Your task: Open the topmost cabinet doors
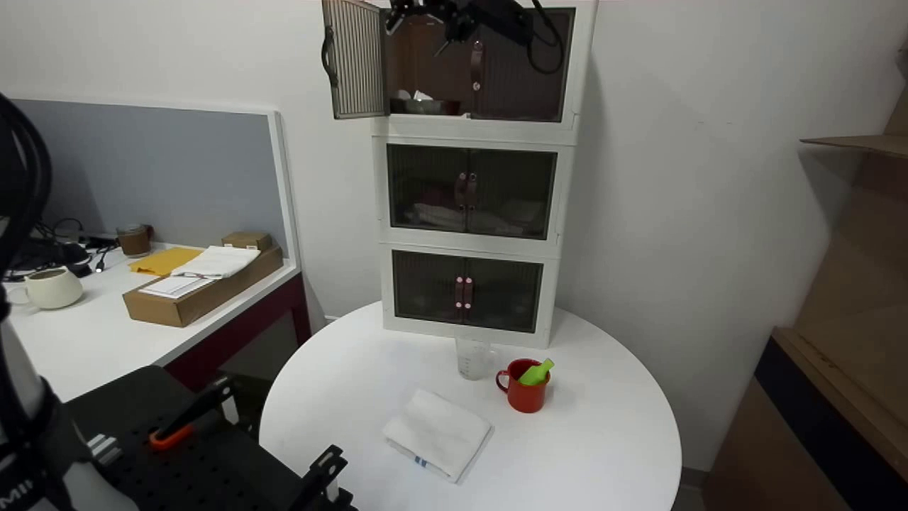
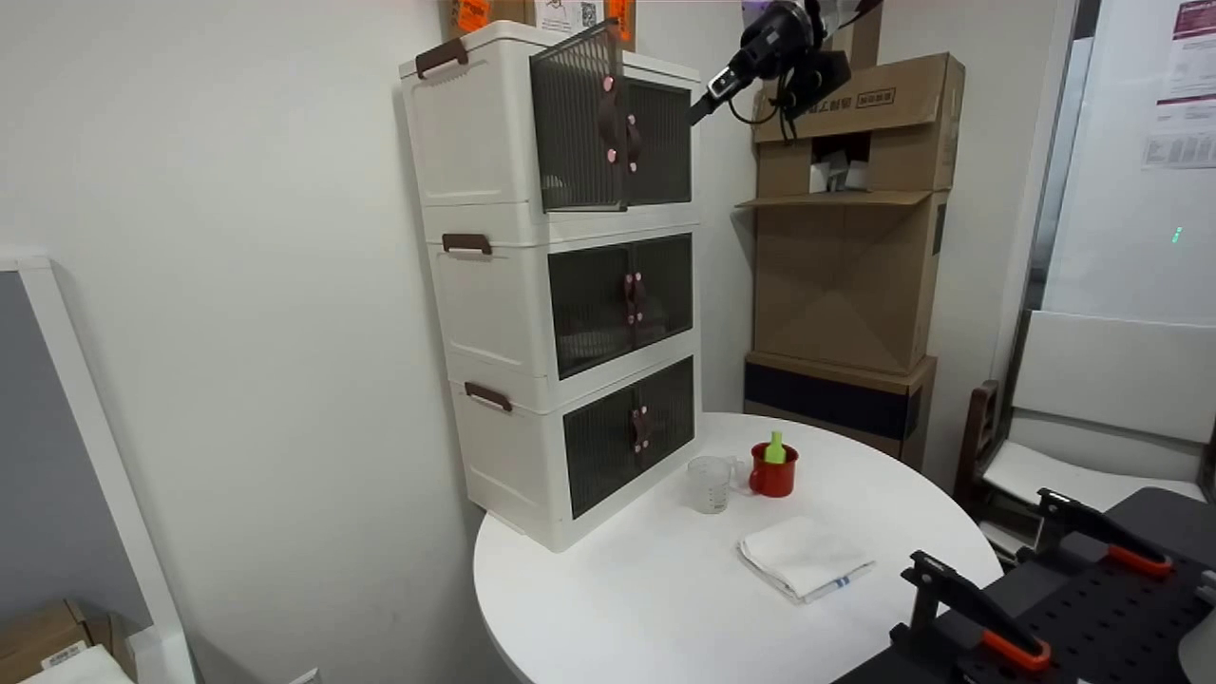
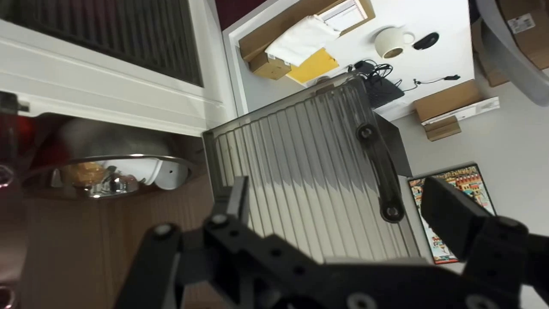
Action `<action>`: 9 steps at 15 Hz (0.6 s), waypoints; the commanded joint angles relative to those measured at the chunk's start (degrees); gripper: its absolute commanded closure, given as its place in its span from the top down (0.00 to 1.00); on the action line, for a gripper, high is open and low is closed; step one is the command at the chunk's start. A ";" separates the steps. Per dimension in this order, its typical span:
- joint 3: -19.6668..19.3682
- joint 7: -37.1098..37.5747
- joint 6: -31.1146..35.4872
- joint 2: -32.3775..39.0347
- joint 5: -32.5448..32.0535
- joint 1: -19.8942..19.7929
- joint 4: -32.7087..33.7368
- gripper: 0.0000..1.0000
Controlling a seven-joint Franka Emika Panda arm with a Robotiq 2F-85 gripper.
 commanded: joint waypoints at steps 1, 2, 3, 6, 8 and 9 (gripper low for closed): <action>0.62 -3.47 1.07 5.55 5.99 -3.08 6.14 1.00; 0.71 -3.88 2.78 6.38 8.85 -3.73 6.66 1.00; 0.85 -4.30 4.42 7.21 12.12 -4.32 7.03 1.00; 1.37 -5.62 7.40 10.01 19.53 -5.31 8.85 1.00; 1.72 -6.40 7.51 12.21 20.85 -5.37 10.67 1.00; 1.98 -6.62 7.41 13.37 20.99 -5.28 11.66 1.00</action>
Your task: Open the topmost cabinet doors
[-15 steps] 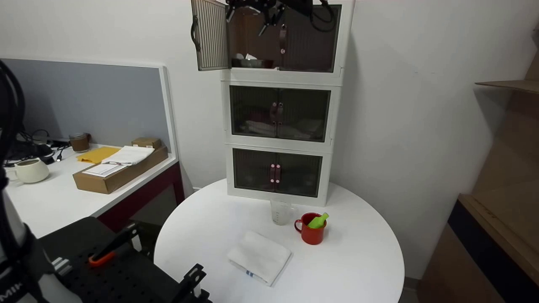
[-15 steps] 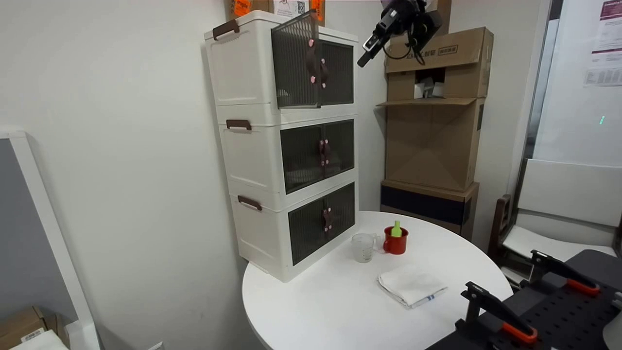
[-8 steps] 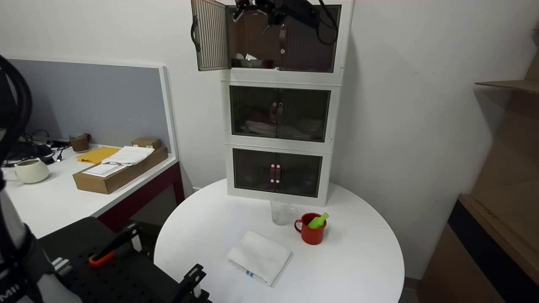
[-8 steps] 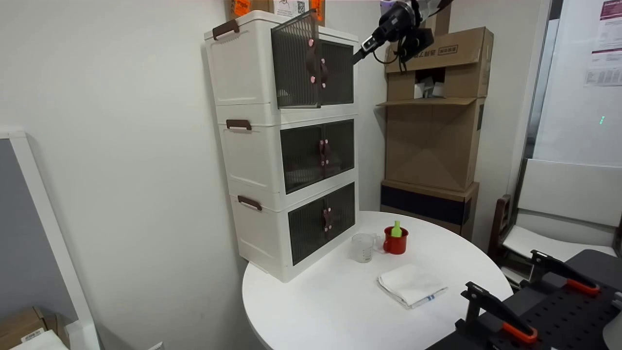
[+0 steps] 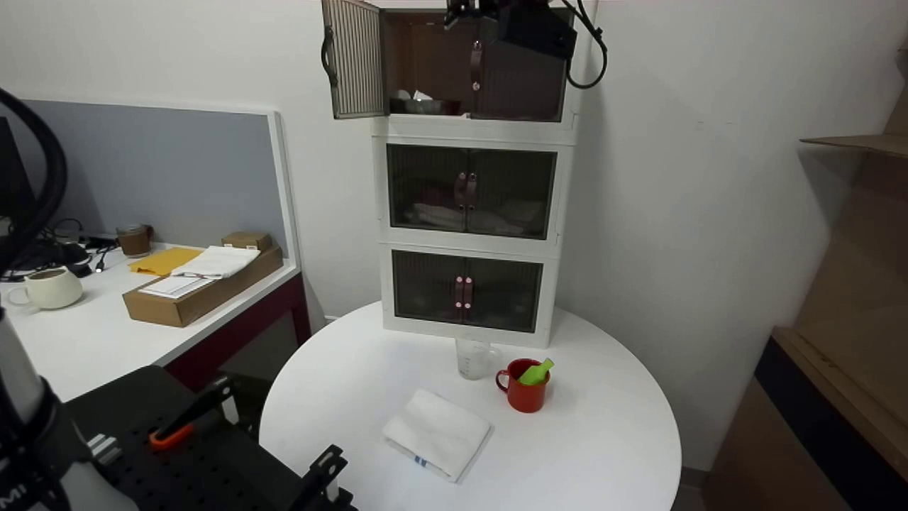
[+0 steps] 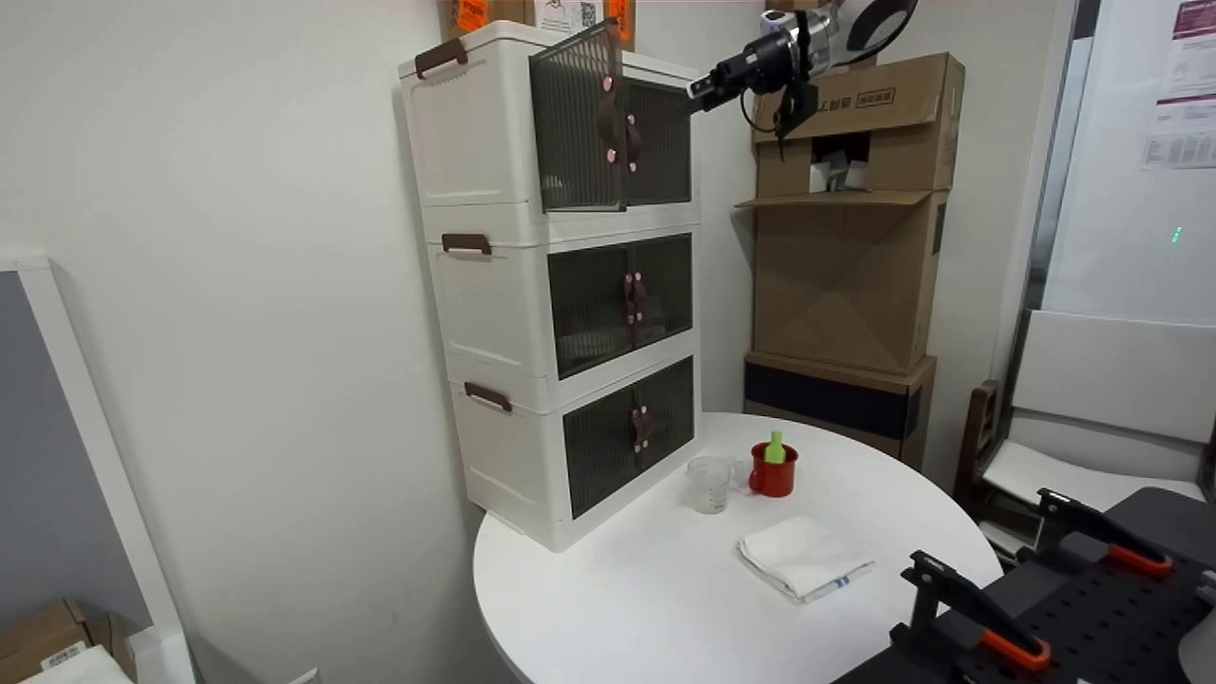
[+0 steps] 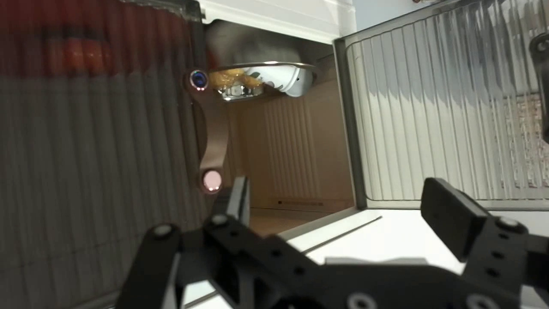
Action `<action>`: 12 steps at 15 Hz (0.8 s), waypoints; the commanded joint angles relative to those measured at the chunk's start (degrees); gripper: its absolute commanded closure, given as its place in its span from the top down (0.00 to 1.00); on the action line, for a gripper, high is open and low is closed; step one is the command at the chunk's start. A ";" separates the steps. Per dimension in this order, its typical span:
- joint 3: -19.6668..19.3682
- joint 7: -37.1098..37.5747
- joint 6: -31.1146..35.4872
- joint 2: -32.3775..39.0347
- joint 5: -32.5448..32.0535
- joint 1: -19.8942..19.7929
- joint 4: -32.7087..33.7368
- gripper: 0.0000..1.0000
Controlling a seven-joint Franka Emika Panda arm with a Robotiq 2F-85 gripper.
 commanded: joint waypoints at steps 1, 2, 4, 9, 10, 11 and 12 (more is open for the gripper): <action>1.76 -1.63 0.36 5.01 2.13 -0.63 5.34 1.00; 2.14 -1.56 0.28 6.05 2.12 -0.56 6.33 1.00; 2.94 -1.39 0.74 7.76 1.90 -0.41 8.11 1.00; 4.67 -1.53 3.25 10.53 2.10 -0.46 11.52 1.00; 4.94 -1.53 3.70 10.85 2.13 -0.48 11.87 1.00; 5.18 -1.52 4.07 11.17 2.08 -0.49 12.27 1.00; 5.41 -1.52 4.25 11.51 1.95 -0.45 12.55 1.00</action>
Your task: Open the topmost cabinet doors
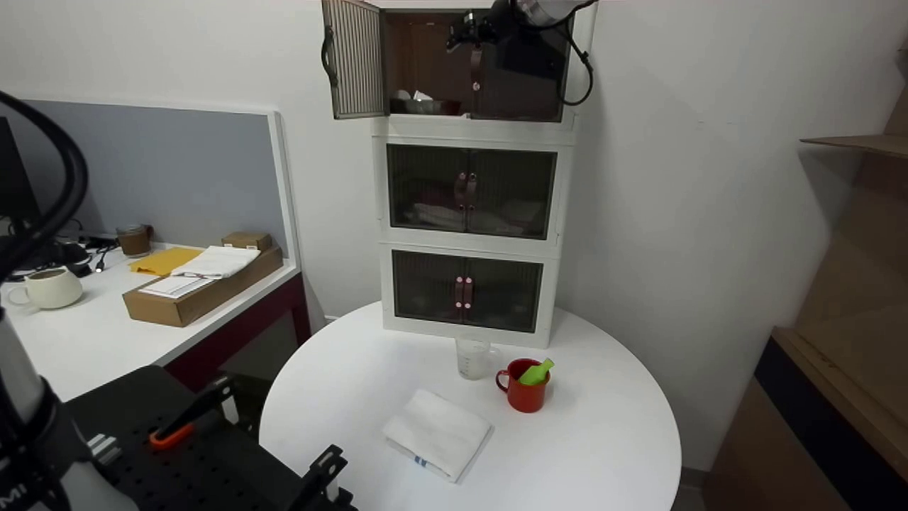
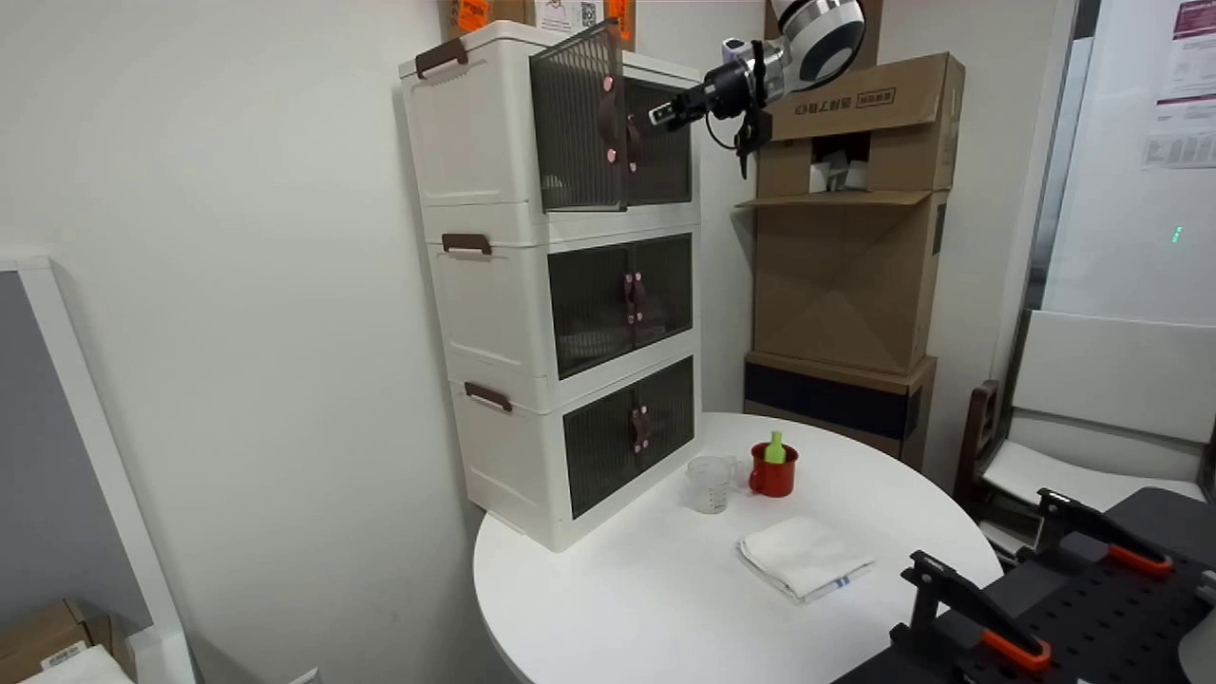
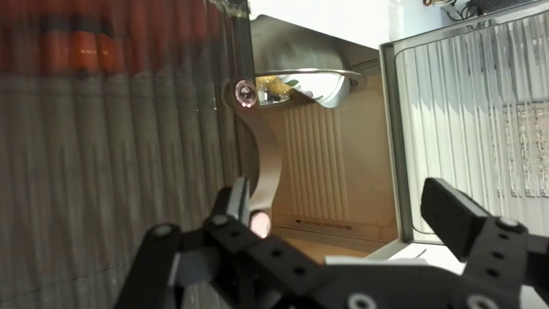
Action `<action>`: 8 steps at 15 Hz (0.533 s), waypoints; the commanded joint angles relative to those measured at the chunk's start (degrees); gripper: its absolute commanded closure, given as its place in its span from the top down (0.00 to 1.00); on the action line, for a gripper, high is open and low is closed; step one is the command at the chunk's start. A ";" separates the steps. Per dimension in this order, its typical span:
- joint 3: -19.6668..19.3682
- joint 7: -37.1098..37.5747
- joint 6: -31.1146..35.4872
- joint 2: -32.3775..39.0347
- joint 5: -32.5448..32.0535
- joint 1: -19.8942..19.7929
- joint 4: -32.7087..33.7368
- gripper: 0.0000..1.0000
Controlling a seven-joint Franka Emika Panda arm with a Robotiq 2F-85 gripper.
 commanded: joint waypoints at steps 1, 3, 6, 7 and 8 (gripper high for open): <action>1.27 -0.85 0.86 2.26 0.92 -0.42 3.00 1.00; 1.71 -0.62 0.57 2.79 0.58 -0.25 3.29 1.00; 2.44 -0.52 0.43 3.53 0.06 0.08 3.69 1.00; 2.65 -0.62 0.44 3.70 -0.06 0.17 3.81 1.00; 2.84 -0.51 0.38 3.81 -0.21 0.26 3.91 1.00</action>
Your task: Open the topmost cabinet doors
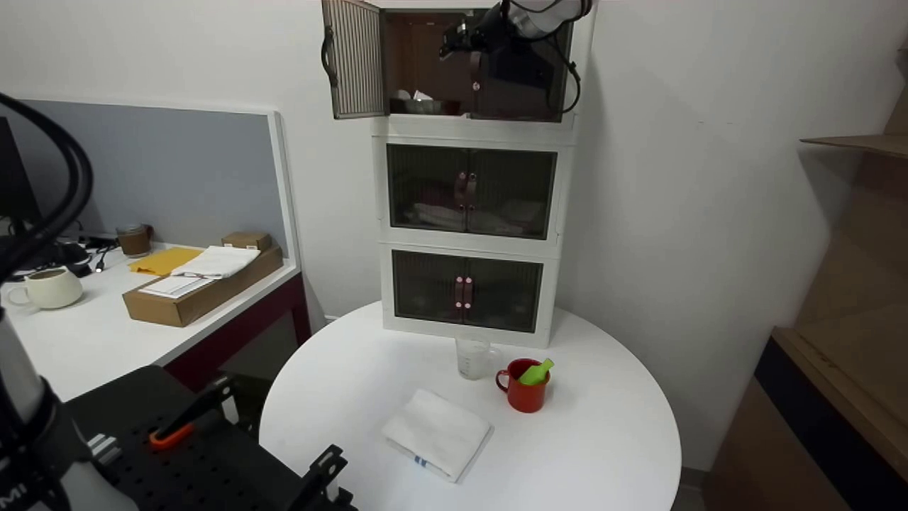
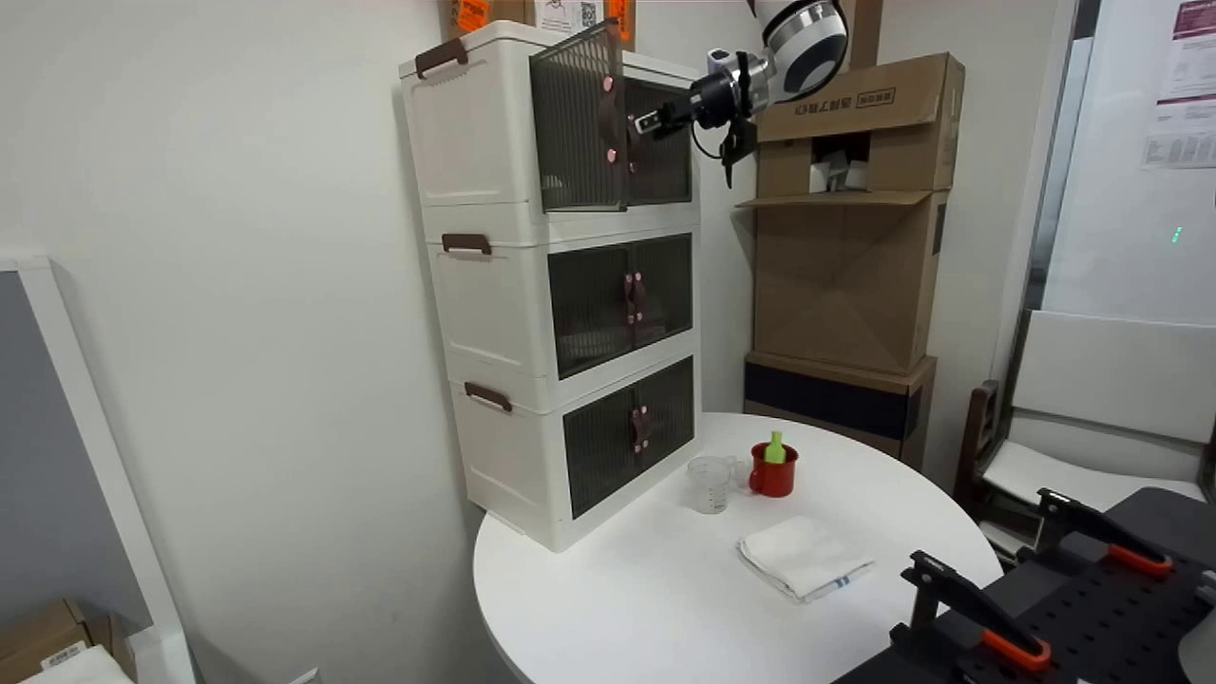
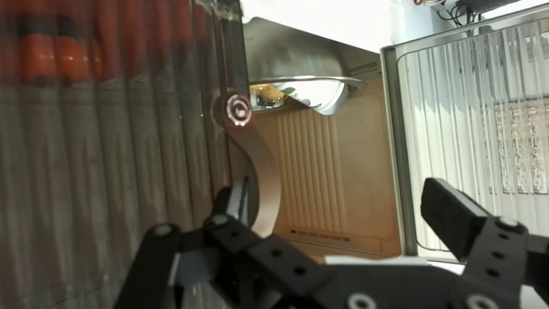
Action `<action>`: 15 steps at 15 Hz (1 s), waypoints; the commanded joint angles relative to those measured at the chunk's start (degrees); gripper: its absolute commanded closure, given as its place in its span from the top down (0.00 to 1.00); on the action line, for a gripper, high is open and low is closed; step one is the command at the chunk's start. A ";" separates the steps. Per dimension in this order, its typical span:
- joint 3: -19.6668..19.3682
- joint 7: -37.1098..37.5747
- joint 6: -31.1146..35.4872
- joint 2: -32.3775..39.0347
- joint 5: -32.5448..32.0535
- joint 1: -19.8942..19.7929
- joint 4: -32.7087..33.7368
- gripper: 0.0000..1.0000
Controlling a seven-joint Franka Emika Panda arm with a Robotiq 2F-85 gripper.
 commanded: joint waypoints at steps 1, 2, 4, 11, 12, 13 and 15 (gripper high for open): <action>0.80 -0.48 0.11 1.60 -0.28 0.22 2.42 1.00; 0.86 -0.60 0.03 1.73 -0.25 0.18 2.58 1.00; 0.91 -0.63 0.05 1.77 -0.40 0.24 2.72 0.75; 1.00 -0.08 0.30 1.69 -0.87 -0.05 2.16 0.28; 1.04 -0.15 0.36 1.66 -0.97 -0.11 2.04 0.22; 1.06 -0.04 0.39 1.59 -1.06 -0.16 1.91 0.14; 1.03 -0.11 0.16 1.34 -1.11 -0.43 1.34 0.02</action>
